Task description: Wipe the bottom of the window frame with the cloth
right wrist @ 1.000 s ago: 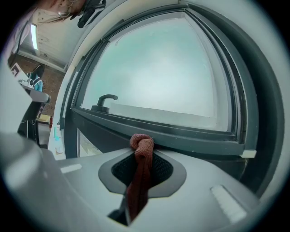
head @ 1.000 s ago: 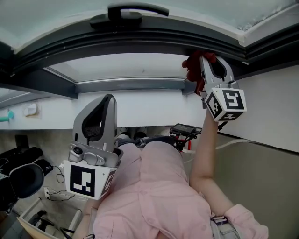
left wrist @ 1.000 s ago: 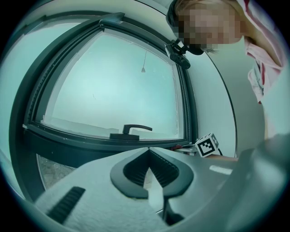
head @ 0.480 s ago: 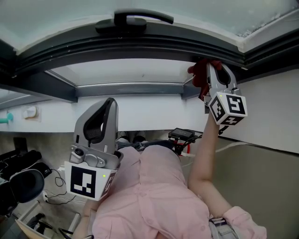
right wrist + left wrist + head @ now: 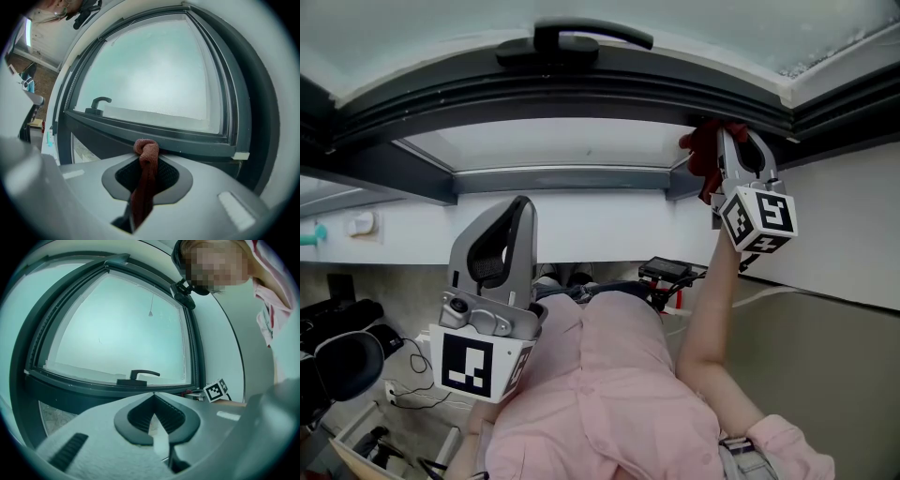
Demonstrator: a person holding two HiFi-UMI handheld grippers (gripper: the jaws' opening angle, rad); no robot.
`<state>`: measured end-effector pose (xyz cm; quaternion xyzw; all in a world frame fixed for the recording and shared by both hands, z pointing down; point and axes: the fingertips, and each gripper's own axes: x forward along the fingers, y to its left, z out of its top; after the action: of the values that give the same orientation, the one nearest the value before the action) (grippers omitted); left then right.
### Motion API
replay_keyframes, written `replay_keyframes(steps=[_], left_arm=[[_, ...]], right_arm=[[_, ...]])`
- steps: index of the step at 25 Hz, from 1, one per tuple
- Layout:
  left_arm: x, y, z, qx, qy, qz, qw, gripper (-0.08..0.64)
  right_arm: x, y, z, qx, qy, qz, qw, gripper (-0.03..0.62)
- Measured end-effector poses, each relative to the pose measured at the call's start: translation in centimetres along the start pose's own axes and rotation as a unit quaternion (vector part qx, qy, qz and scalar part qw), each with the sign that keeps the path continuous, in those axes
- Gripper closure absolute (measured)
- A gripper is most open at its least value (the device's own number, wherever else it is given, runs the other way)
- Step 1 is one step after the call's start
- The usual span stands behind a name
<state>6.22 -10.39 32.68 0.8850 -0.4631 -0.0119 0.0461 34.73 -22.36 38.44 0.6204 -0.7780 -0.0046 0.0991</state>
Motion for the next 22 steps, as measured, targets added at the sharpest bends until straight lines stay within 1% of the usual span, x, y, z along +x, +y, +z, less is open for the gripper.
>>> replay_keyframes(steps=[5, 11, 19, 22], left_arm=[[-0.2, 0.0, 0.0, -0.001, -0.001, 0.003, 1.0, 0.56], [-0.3, -0.2, -0.2, 0.0, 0.002, 0.004, 1.0, 0.56], [-0.3, -0.9, -0.1, 0.003, 0.0, 0.002, 1.0, 0.56], [-0.3, -1.0, -0.1, 0.004, 0.0, 0.004, 1.0, 0.56]], right_arm=[[0.0, 0.0, 0.0, 0.002, -0.001, 0.001, 1.0, 0.54], [-0.5, -1.7, -0.4, 0.025, -0.005, -0.016, 1.0, 0.54], [-0.5, -1.7, -0.4, 0.018, -0.009, -0.009, 1.0, 0.54], [-0.6, -2.2, -0.5, 0.015, -0.007, -0.014, 1.0, 0.54]])
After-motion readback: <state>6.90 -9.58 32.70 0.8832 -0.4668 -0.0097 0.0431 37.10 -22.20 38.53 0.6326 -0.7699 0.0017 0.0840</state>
